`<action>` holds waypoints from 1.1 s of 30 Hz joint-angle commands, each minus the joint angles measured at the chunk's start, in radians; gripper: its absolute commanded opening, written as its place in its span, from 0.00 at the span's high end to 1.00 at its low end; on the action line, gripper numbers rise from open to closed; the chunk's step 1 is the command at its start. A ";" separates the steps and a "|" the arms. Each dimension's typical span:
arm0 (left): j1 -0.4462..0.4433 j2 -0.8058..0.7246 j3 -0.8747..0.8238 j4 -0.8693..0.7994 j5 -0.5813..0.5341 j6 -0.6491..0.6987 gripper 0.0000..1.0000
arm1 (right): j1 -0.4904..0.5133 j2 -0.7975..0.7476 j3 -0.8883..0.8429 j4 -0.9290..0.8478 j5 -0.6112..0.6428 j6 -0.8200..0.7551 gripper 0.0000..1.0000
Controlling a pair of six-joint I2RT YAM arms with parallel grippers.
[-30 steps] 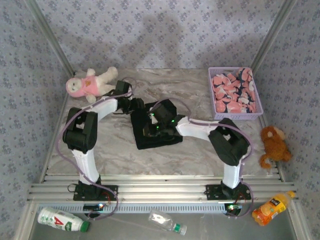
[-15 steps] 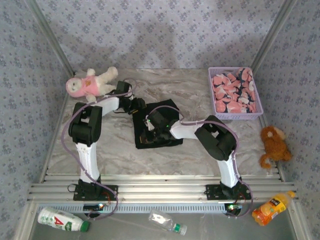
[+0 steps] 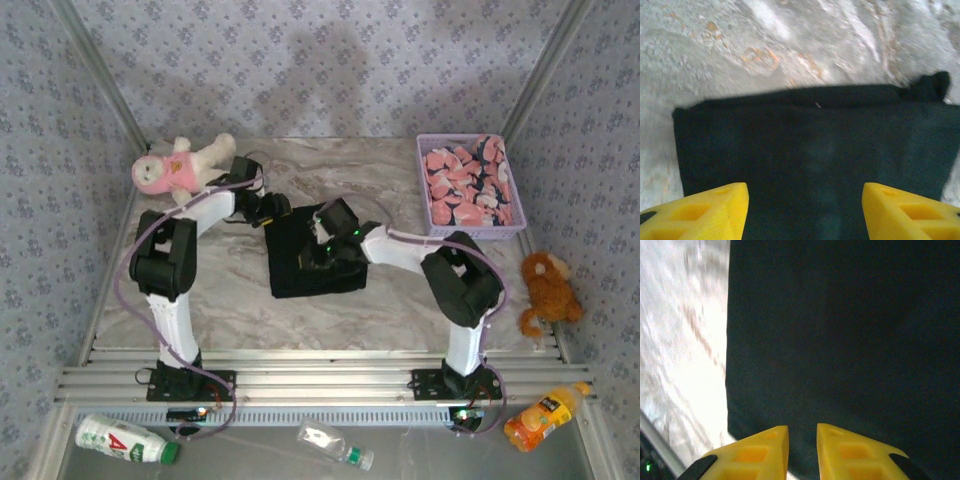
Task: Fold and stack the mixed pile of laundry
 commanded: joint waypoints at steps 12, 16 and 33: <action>-0.296 -0.237 -0.424 0.247 -0.215 -0.272 0.36 | -0.202 0.196 0.263 -0.013 0.246 -0.054 0.62; -0.300 -0.217 -0.449 0.202 -0.259 -0.252 0.36 | -0.237 0.250 0.260 -0.051 0.277 0.019 0.63; -0.325 -0.185 -0.228 -0.004 -0.342 -0.137 0.14 | -0.258 -0.057 0.014 0.098 0.164 0.041 0.32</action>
